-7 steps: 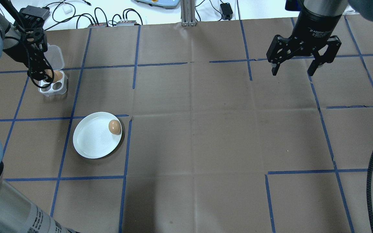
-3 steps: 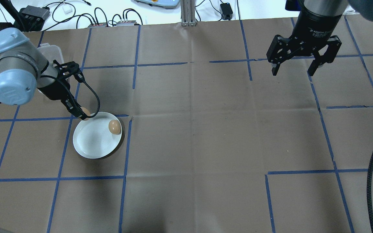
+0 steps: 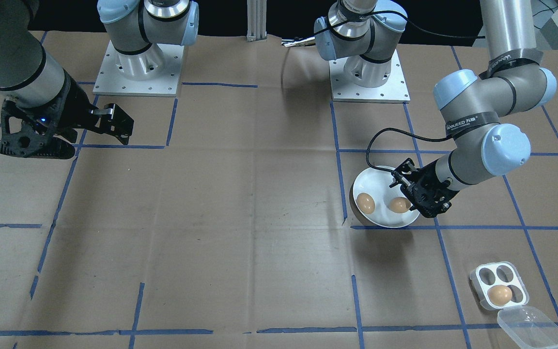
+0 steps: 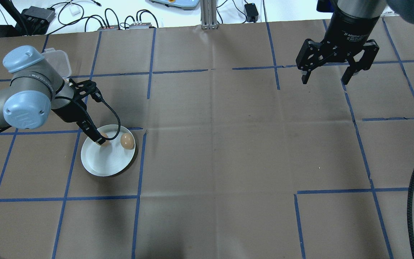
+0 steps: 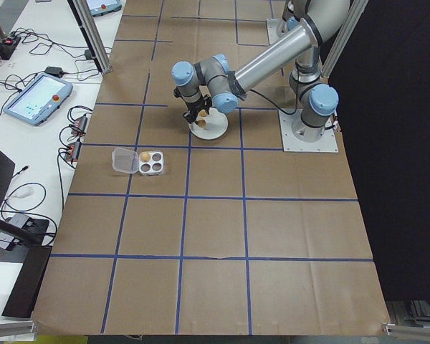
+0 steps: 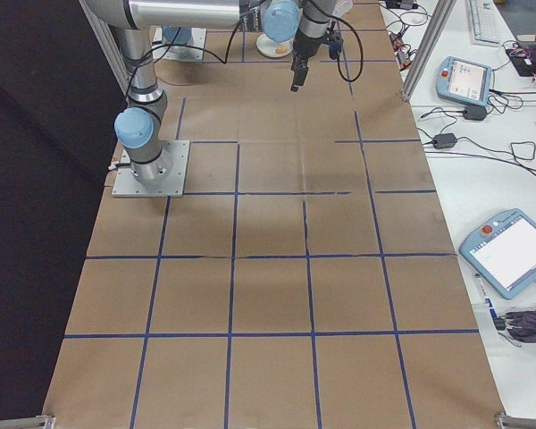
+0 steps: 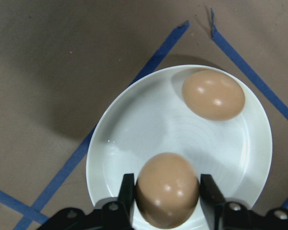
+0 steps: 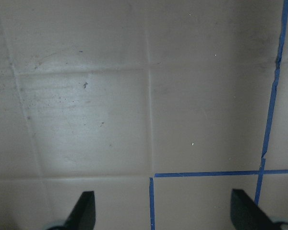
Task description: Place egg on plate
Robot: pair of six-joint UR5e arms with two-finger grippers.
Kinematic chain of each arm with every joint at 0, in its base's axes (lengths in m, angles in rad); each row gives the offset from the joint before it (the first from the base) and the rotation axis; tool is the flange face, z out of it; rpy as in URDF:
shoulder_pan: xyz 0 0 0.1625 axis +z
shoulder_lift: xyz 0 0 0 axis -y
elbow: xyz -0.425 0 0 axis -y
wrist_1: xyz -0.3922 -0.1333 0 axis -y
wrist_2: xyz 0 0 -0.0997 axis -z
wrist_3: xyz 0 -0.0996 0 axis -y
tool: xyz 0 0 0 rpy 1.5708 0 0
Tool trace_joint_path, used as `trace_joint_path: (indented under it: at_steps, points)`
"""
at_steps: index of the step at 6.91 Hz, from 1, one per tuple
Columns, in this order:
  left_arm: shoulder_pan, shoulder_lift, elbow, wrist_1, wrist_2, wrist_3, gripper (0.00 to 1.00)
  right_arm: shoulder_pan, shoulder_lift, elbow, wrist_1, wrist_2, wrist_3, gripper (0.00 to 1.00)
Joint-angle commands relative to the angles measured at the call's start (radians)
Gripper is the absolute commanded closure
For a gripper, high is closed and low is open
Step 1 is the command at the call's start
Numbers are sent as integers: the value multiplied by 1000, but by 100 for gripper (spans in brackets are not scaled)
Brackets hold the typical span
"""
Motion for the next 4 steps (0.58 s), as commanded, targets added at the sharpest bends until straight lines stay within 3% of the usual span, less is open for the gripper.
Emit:
trace_joint_path:
  at_steps: [1, 3, 4]
  points:
    - [3, 1, 23, 2, 2, -64, 0, 0, -1, 0, 0, 1, 0, 0]
    - [21, -31, 183, 1, 9, -66, 0, 0, -1, 0, 0, 1, 0, 0]
    - [38, -98, 273, 1, 13, -36, 0, 0, -1, 0, 0, 0, 0, 0]
